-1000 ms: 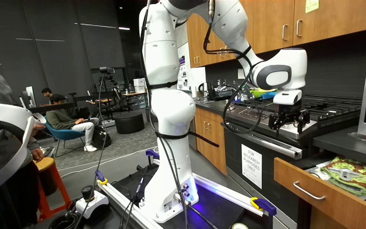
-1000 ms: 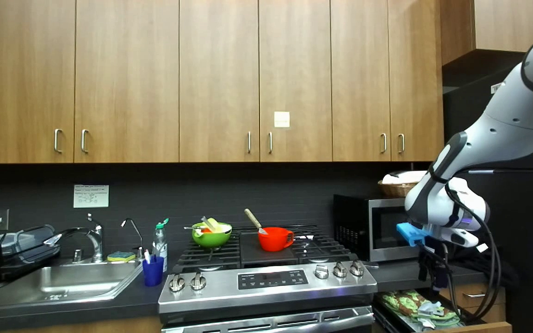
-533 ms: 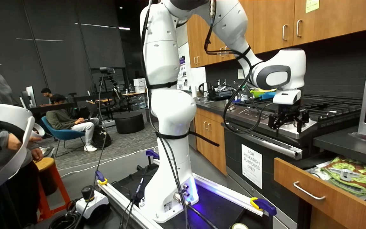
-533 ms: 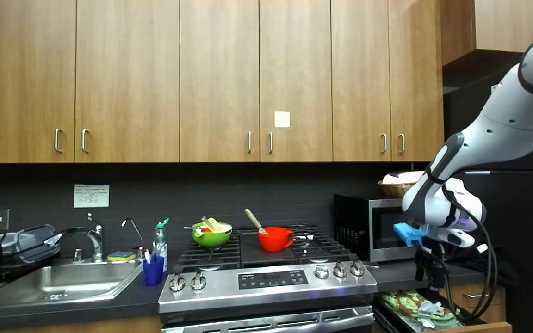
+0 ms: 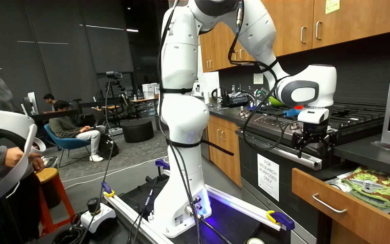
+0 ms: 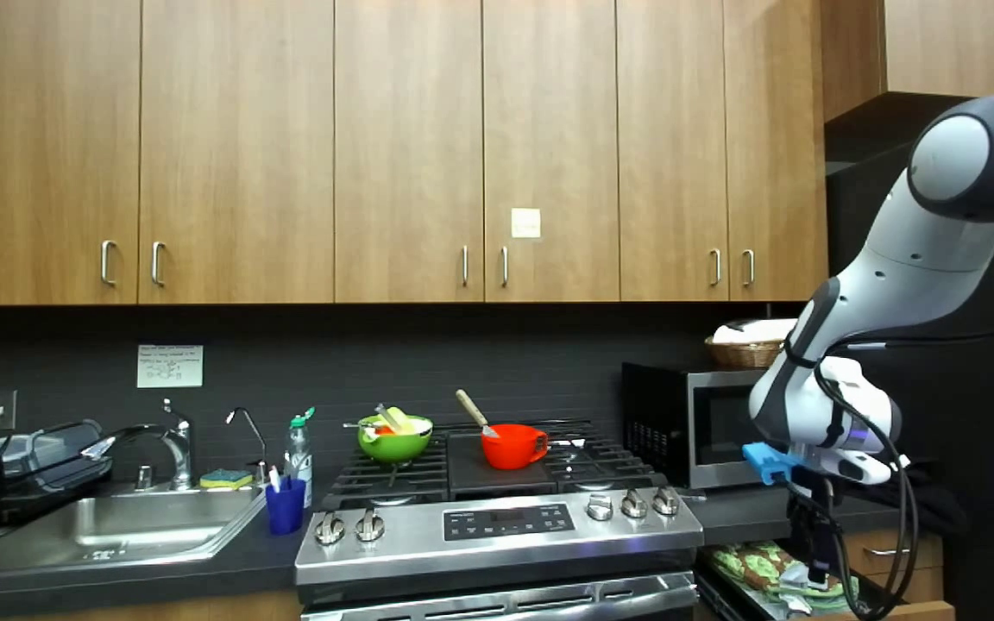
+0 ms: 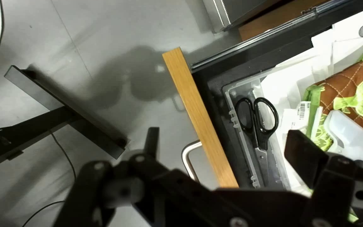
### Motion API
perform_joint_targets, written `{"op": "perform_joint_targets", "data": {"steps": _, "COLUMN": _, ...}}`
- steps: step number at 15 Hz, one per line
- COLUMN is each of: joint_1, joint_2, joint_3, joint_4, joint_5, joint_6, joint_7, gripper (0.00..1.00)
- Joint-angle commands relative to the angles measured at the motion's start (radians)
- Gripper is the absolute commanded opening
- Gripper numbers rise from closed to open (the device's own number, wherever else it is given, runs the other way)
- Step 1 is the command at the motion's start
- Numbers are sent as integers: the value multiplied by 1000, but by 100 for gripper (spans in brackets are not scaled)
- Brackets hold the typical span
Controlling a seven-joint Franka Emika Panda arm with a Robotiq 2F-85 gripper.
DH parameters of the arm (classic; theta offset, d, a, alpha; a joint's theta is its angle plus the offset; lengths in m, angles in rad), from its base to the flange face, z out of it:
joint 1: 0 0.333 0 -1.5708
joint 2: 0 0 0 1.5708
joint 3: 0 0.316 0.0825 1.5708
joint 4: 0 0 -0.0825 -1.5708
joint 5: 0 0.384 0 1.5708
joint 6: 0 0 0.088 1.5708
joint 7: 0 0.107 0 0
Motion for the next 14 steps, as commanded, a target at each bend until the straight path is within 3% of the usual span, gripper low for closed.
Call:
{"op": "perform_joint_targets", "data": {"steps": 1, "joint_1": 6, "joint_2": 64, "joint_3": -24, "joint_4": 62, "joint_5": 34, "joint_6": -18, "joint_7": -13, "gripper": 100}}
{"op": "perform_joint_targets", "data": {"steps": 14, "joint_1": -10, "joint_2": 235, "joint_3": -49, "joint_4": 237, "joint_5": 65, "joint_6": -20, "joint_7": -18, "gripper": 100}}
